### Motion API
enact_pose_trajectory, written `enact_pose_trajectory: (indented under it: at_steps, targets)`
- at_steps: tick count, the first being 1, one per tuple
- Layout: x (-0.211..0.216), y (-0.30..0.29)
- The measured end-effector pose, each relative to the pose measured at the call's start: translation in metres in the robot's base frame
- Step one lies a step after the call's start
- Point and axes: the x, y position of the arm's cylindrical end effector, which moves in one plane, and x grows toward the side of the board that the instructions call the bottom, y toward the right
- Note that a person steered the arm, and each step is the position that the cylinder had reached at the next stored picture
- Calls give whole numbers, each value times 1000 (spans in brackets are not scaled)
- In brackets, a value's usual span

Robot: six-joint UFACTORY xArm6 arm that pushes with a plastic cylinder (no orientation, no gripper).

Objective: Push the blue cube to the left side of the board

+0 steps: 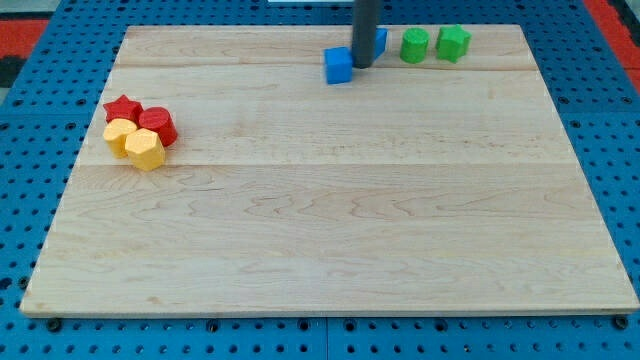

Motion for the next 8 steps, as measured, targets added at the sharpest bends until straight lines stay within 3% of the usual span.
enact_pose_trajectory:
  at_steps: [1, 2, 3, 5, 6, 7, 8]
  targets:
    - [3, -71]
    - [56, -48]
    - [50, -89]
    - [-21, -180]
    - [-26, -88]
    - [-67, -95]
    - [-73, -168]
